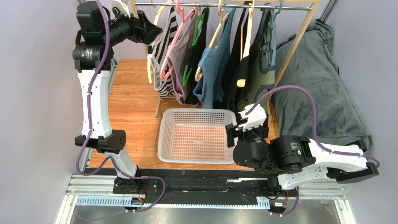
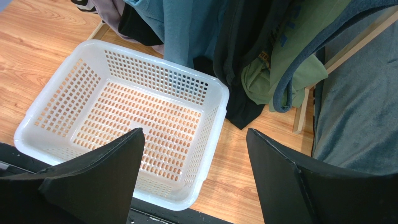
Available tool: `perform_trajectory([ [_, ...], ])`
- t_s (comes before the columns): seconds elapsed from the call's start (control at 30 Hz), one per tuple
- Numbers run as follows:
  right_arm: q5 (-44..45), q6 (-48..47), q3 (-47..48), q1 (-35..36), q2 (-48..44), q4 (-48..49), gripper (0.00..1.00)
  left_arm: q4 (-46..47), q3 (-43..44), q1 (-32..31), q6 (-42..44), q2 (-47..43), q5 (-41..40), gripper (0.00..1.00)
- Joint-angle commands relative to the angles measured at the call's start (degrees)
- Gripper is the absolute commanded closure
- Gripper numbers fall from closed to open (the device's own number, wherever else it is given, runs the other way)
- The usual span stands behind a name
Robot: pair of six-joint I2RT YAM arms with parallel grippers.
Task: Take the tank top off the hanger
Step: Pick up the hanger from the clothesline.
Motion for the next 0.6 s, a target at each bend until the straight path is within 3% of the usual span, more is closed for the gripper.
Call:
perform_trajectory([
  [0.0,0.44,2.85,0.26,0.43,-1.23,2.04,0.15,3.21,-0.46,-1.45,1.22,-0.63,-5.22,0.12],
  [0.13,0.53,2.77,0.70,0.43,-1.23,2.13,0.15,3.21,-3.18,-2.86,3.94,-1.32,-7.51,0.23],
  [0.37,0.35,2.85,0.96,0.43,-2.19,2.30,0.17,2.33,-8.10,-4.97,7.64,-2.82,-11.73,0.26],
  [0.47,0.17,3.03,0.96,0.43,-2.72,2.30,0.19,2.07,-8.37,-5.06,7.73,-3.35,-12.61,0.33],
  [0.57,-0.18,3.12,0.61,0.43,-3.07,2.74,0.23,2.24,-7.76,-5.23,9.75,-3.96,-13.67,0.49],
])
